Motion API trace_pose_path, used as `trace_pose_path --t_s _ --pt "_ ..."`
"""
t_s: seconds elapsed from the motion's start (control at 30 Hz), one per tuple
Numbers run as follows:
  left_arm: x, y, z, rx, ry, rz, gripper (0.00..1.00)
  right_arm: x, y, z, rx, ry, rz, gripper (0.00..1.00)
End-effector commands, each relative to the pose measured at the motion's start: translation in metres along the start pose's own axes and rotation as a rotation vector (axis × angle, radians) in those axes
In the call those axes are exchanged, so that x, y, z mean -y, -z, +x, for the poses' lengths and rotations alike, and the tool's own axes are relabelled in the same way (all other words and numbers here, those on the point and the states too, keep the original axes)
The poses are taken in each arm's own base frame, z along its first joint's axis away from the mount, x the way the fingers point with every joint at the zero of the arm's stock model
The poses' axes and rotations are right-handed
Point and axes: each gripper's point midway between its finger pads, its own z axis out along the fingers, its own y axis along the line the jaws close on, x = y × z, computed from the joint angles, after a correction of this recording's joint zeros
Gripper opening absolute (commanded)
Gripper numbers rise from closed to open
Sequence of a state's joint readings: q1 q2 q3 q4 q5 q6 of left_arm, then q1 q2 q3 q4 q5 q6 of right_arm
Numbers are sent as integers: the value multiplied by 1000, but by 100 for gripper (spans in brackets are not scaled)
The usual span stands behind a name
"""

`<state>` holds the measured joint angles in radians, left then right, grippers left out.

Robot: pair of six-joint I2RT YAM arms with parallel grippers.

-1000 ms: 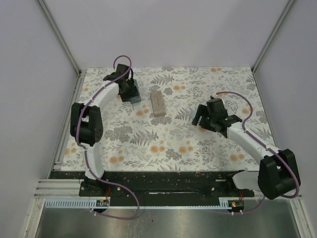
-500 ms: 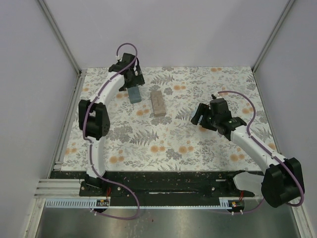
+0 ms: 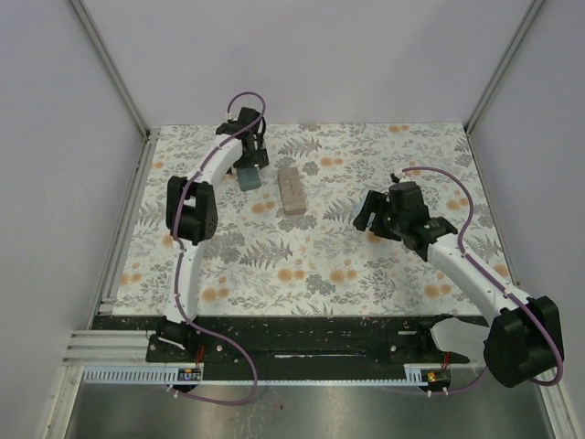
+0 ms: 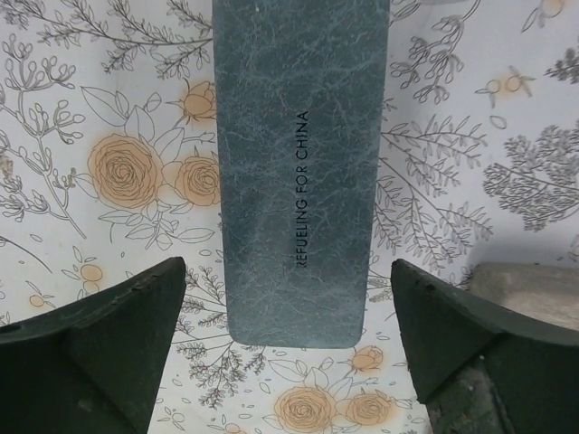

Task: Organize the sunglasses

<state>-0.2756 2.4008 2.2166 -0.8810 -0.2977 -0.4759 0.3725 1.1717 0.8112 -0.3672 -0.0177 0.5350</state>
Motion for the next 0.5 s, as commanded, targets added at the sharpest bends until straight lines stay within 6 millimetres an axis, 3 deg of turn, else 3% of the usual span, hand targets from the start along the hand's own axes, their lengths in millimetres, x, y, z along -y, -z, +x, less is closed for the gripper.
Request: trace_pose_path --t_s 0.0,0.13,0.27,0.47 --pt "-1 -2 -11 33 -17 -16 99 -1 6 -9 35 13 -4 81" --pt "1 -7 -7 15 -25 -1 83 -1 7 -8 34 7 -6 80" --pt "4 1 -4 -1 -25 35 48 -1 8 -8 39 2 -6 80" --pt "17 53 -5 7 -15 201 39 -1 10 -5 34 -5 -14 80"
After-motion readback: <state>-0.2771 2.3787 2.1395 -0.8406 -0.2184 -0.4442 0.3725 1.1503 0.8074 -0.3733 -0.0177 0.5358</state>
